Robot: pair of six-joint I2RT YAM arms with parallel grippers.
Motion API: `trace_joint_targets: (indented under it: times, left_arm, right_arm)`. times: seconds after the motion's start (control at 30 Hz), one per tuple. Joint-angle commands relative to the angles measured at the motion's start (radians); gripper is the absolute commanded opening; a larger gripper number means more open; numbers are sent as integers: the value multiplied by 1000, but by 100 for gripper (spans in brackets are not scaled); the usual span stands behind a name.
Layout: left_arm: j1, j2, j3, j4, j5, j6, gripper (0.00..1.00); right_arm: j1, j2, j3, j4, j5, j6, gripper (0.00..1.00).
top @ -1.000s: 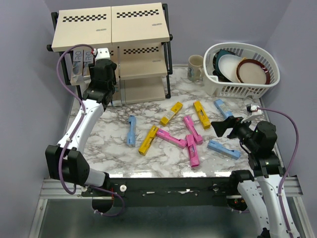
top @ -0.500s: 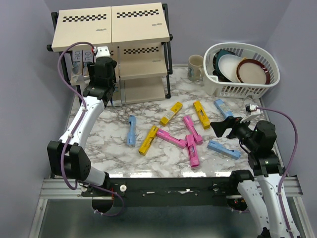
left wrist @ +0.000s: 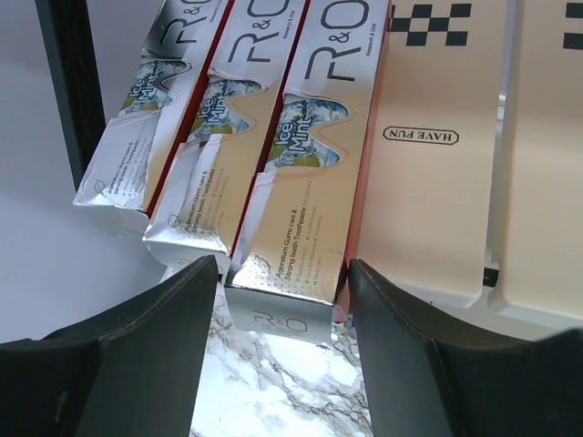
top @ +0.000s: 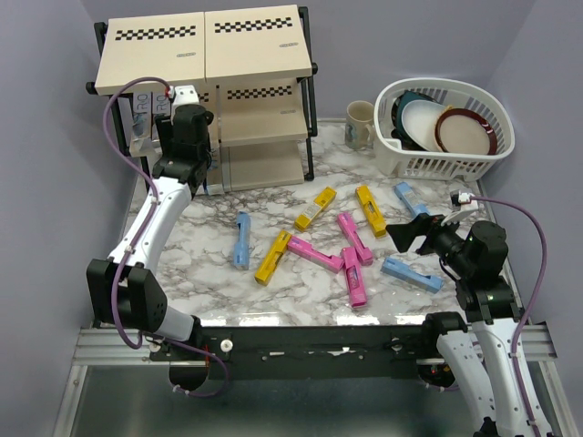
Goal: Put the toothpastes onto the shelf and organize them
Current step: Place the toothpaste on the shelf, then pick up the toothpaste from the center of the board.
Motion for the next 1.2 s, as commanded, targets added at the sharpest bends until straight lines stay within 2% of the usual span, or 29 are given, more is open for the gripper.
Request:
trace_joint_targets:
  times: [0.0,0.3,0.53,0.77,0.93,1.07,1.17]
  left_arm:
    - [10,-34,-4,22,-28,-11,71]
    - [10,-134,-16,-27,67,-70,88]
    - [10,-327,-57,-162,195,-120,99]
    - [10,-634,-338,-193,408,-162,99]
    - [10,-854,-510,-214,492,-196,99]
    - [10,-948,-626,-234,555,-235,99]
    - [10,-994,-689,-219,607,-279,99]
  right_arm:
    - [4,1,-12,27,-26,-8,100]
    - [6,4,-12,28,-36,-14,100]
    - [4,3,-5,2,-76,-29,100]
    - [4,33,-2,-42,-135,-8,100]
    - [4,104,8,-90,-167,8,100]
    - [4,187,0,-114,-219,-5,100]
    - [6,222,-8,-133,-178,-6,100]
